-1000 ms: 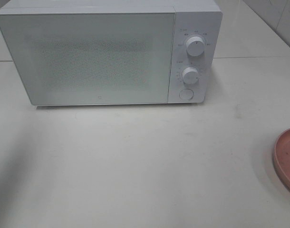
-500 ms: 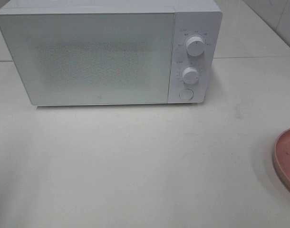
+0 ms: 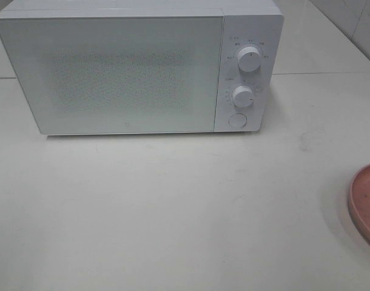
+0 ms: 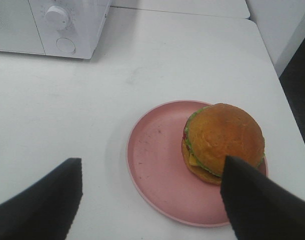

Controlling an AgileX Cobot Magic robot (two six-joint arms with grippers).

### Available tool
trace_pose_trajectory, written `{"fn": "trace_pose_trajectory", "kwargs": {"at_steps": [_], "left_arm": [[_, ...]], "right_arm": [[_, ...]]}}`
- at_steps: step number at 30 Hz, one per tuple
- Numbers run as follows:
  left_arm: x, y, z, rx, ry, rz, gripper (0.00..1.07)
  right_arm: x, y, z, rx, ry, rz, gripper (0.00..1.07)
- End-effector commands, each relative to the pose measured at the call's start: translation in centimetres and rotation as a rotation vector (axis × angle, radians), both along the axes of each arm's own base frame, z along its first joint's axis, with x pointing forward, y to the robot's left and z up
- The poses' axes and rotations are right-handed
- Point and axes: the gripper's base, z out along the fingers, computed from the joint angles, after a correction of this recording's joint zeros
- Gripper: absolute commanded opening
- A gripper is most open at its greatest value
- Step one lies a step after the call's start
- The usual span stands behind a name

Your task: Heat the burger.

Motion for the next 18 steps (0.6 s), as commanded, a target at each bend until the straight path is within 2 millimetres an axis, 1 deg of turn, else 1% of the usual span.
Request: {"fn": "trace_pose_trajectory", "kwargs": {"at_steps": [1, 2, 3, 18], "left_arm": [[-0.84, 0.01, 0.04, 0.0, -0.066, 0.009, 1.0], [-1.6, -0.03, 0.01, 0.002, -0.114, 0.009, 1.0], [-1.74, -0.01, 0.0, 0.005, -0.123, 0.011, 1.0], [-1.63, -0.04, 0.01, -0.001, -0.116, 0.009, 1.0]], "right_arm": [[-0.25, -0.1, -0.04, -0.012, -0.019, -0.006, 0.76], [-0.25, -0.1, -0.04, -0.012, -0.019, -0.006, 0.76], [-0.25, -0.1, -0.04, -0.012, -0.019, -0.006, 0.76], [-0.21, -0.1, -0.03, -0.007, -0.016, -0.009, 0.76]]}}
